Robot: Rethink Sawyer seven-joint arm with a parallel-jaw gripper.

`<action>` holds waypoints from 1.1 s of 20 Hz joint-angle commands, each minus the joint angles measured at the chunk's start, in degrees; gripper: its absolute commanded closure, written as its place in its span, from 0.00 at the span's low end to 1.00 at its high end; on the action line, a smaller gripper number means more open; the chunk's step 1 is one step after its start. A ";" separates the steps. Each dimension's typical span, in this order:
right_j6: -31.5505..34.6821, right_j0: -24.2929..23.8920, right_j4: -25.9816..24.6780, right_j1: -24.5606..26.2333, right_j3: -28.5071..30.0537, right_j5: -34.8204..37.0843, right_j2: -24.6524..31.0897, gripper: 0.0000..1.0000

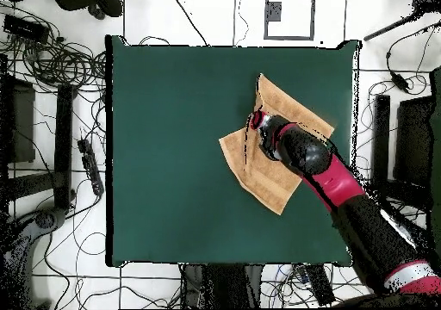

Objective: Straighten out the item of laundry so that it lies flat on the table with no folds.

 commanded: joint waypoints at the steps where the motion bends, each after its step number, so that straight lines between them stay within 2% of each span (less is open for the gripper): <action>1: 14.92 3.60 3.12 4.26 4.73 -1.71 4.84 1.00; 9: 14.18 3.71 3.30 7.02 3.21 -2.15 5.57 1.00; 15: 13.59 2.49 1.68 11.76 1.99 -5.95 7.37 1.00; 22: 13.27 4.05 2.94 12.87 -0.31 -5.16 6.68 1.00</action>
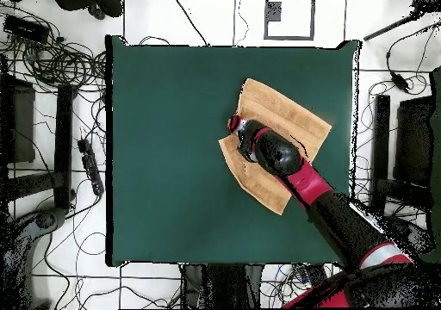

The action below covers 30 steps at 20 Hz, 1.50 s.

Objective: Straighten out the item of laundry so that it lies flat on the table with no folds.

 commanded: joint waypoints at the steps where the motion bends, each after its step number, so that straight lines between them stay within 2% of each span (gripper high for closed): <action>1: 13.44 3.36 2.80 4.87 -0.31 -1.21 4.22 1.00; 2: 13.57 3.52 2.90 5.05 -0.63 -1.54 4.20 1.00; 3: 13.71 3.69 3.00 5.22 -0.94 -1.87 4.18 0.00; 12: 12.88 1.69 2.47 6.49 -0.37 -1.13 5.67 0.00; 17: 13.21 2.13 5.14 4.40 -0.39 4.63 4.61 0.00; 21: 14.42 0.03 7.12 -0.38 2.38 8.57 5.34 0.00; 23: 16.48 -0.52 8.26 -4.95 5.10 8.91 4.82 0.00; 25: 15.72 3.14 9.28 -11.12 3.71 17.70 -1.56 0.00; 27: 15.84 5.90 9.57 -14.82 1.79 24.75 -6.41 0.00; 30: 16.81 6.88 9.49 -18.16 1.05 29.97 -9.34 0.00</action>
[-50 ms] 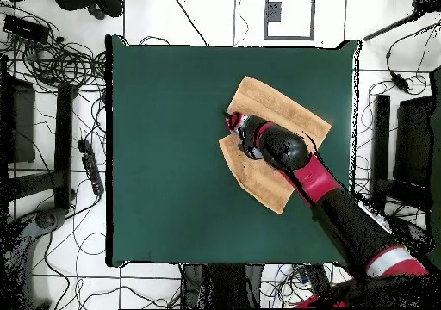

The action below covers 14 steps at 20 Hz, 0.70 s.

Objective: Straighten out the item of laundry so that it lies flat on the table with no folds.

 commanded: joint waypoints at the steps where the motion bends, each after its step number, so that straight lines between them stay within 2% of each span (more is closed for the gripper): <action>1: 16.99 5.25 5.03 -12.21 0.01 20.75 -8.76 0.00; 3: 16.64 5.30 4.28 -12.78 -2.48 27.82 -10.70 0.00; 5: 11.99 4.81 0.78 -11.23 -6.00 33.92 -12.12 0.00; 7: 7.74 2.62 -0.82 -8.17 -3.31 27.14 -11.44 0.00; 10: 3.99 1.27 -5.06 -0.15 -0.78 12.53 -10.74 0.00; 12: 4.56 2.61 -7.44 4.29 -2.34 8.46 -12.53 0.00; 14: 3.05 4.88 -10.48 8.29 -7.32 11.25 -15.89 0.00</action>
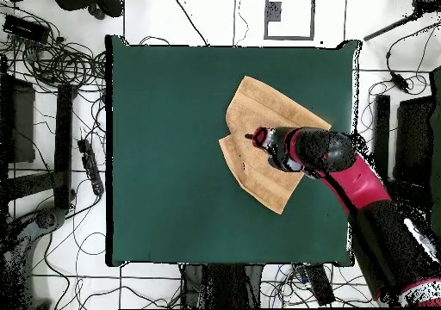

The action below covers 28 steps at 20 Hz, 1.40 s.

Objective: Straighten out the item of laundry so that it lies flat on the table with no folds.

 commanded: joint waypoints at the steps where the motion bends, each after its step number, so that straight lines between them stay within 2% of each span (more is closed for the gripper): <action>1: 1.67 4.23 -9.62 18.17 -6.50 -6.39 -7.39 0.00; 5: 2.20 7.55 -14.73 21.88 -10.26 -11.31 -11.28 0.00; 9: 5.28 11.58 -17.36 23.18 -12.08 -14.80 -14.30 0.00; 13: 2.09 10.09 -20.21 24.74 -13.35 -15.95 -13.22 0.00; 17: -9.90 6.58 -29.49 26.26 -17.40 -13.29 -11.71 0.00; 21: -24.45 -1.74 -37.11 28.96 -20.83 -7.84 -4.98 0.00; 25: -31.75 -3.97 -44.88 28.67 -23.56 -1.33 -2.11 0.00; 28: -36.71 -5.07 -52.25 27.83 -24.33 -0.49 -0.45 0.00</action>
